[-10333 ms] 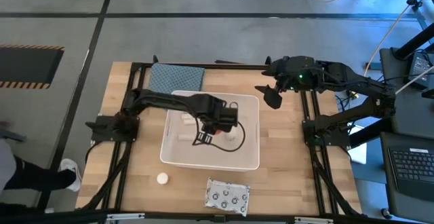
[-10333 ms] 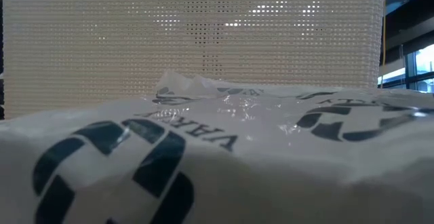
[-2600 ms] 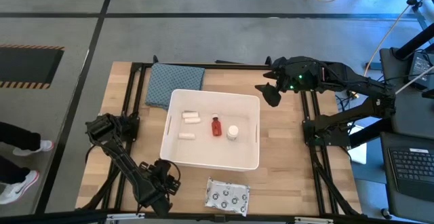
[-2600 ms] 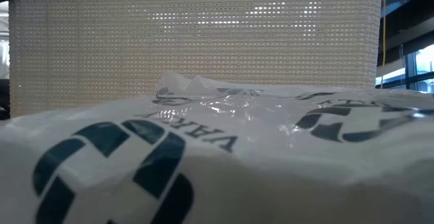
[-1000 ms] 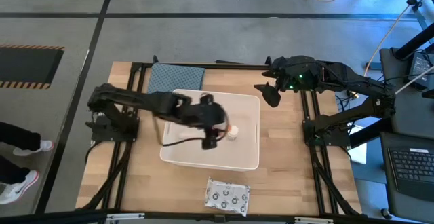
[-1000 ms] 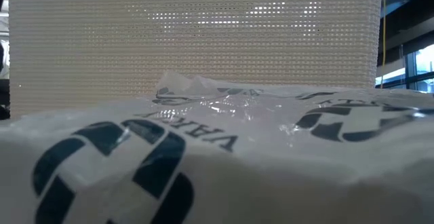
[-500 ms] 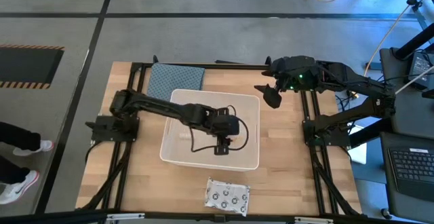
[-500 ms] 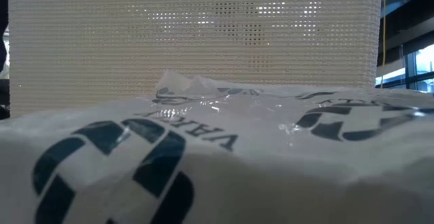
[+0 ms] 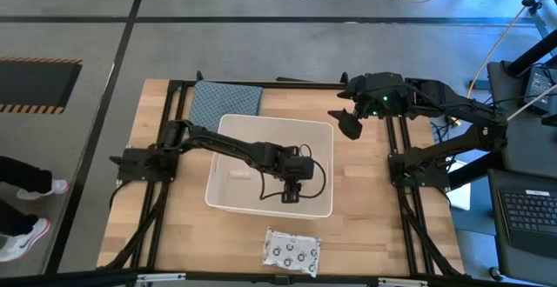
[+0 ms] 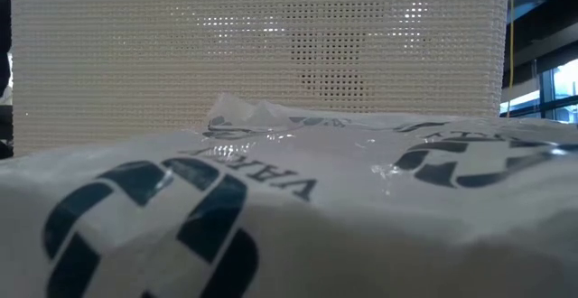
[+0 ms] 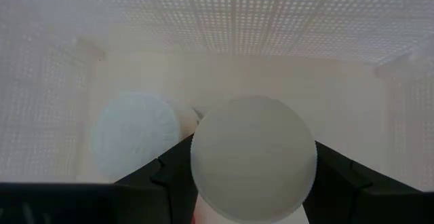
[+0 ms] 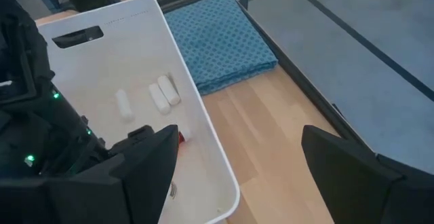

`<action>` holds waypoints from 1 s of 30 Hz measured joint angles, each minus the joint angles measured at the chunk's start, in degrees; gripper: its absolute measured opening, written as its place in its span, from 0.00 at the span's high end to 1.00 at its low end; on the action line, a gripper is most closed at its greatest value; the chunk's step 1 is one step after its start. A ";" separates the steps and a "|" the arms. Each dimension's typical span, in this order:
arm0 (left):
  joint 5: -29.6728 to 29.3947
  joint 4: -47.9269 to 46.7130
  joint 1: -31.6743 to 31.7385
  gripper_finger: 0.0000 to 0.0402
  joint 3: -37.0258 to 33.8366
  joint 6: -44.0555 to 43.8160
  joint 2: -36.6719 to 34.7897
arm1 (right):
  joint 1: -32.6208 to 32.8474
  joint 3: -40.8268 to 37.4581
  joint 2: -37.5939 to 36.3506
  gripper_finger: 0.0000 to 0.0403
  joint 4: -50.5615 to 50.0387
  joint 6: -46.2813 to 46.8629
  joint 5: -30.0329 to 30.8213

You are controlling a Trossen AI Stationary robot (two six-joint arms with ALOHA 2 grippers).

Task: Pick & place medical supplies in basket/bin
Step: Put the yellow medicine bottle into the white basket

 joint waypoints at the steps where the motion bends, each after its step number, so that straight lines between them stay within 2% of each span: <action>1: -0.02 0.11 0.00 0.51 0.00 0.00 0.20 | -0.02 0.00 0.00 0.22 0.00 0.02 0.01; 11: 0.12 -0.13 0.35 0.50 -0.02 -1.42 0.43 | -0.02 0.00 0.00 0.23 0.00 0.02 0.01; 16: 2.88 -0.15 0.37 0.47 -0.02 -1.68 0.43 | -0.02 0.00 0.00 0.23 0.00 0.00 0.01; 25: 2.91 -0.52 0.55 0.46 -0.02 -1.50 0.43 | 0.00 0.00 0.00 0.23 0.02 -0.03 0.00; 30: 5.39 -3.09 0.52 0.44 -0.01 -1.49 0.43 | -0.02 0.00 0.00 0.23 0.02 0.00 0.01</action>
